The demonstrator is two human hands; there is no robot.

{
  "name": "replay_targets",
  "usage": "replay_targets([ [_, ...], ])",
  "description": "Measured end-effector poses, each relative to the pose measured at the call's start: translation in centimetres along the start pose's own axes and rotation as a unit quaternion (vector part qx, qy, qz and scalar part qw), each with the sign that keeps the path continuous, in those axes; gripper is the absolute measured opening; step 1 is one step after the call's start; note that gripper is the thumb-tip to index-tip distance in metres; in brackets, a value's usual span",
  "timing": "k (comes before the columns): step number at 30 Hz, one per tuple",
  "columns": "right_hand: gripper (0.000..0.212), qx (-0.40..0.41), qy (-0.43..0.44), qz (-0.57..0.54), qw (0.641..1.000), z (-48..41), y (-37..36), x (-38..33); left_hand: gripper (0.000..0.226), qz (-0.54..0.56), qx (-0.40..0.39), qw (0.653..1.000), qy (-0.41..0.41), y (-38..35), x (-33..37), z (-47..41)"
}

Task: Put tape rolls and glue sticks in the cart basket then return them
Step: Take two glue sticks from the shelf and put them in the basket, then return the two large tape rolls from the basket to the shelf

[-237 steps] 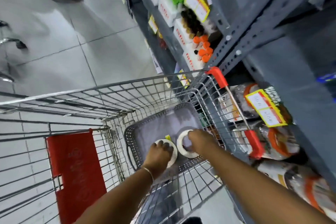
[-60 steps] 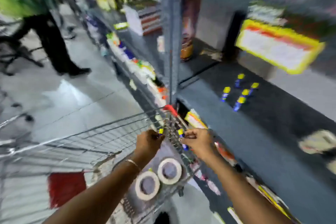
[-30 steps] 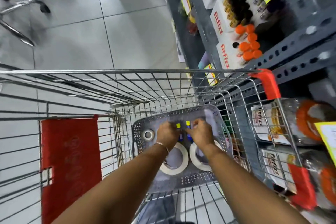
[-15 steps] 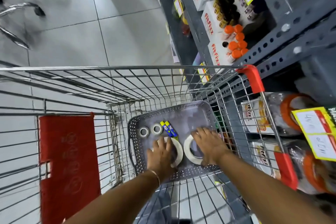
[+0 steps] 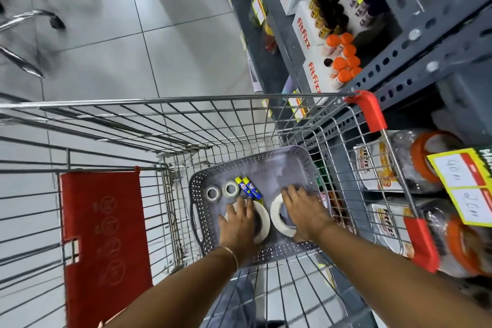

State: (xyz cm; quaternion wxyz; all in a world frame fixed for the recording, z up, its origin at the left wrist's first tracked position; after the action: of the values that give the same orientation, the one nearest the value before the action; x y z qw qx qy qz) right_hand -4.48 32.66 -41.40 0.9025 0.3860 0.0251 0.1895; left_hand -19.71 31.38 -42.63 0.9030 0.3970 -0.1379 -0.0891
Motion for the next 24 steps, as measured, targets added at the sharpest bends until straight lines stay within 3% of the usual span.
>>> replay_targets([
  [5, 0.126, 0.007, -0.034, -0.077, 0.996, 1.5, 2.9, 1.0, 0.124, 0.000, 0.015, 1.000, -0.022, 2.5, -0.3, 1.1],
  [10, 0.128, 0.069, -0.077, -0.186, 0.977, 6.2, 8.5, 3.5, 0.119, -0.005, 0.108, 0.992, -0.067, 8.5, -0.2, 3.0],
  [14, 0.119, 0.208, -0.127, -0.247, 0.938, 13.5, 13.0, 6.6, 0.121, 0.002, 0.182, 0.979, -0.093, 15.6, 1.7, 5.5],
  [20, 0.130, 0.348, -0.212, -0.245, 0.880, 27.3, 16.9, 10.1, 0.116, -0.011, 0.274, 0.945, -0.178, 23.9, 8.5, 11.9],
  [24, 0.120, 0.421, -0.272, -0.277, 0.820, 39.6, 17.5, 11.3, 0.116, 0.013, 0.327, 0.907, -0.266, 27.1, 15.9, 17.8],
])
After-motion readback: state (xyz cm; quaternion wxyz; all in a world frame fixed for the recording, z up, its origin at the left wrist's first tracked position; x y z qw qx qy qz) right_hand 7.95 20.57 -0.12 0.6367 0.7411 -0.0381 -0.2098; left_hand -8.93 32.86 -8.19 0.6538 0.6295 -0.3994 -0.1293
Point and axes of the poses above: each hand's wrist, its own z-axis away from the middle knuckle, its own y-axis out of the back of the hand, x = y × z, the point moved 8 cm from there along -z, towards the middle knuckle
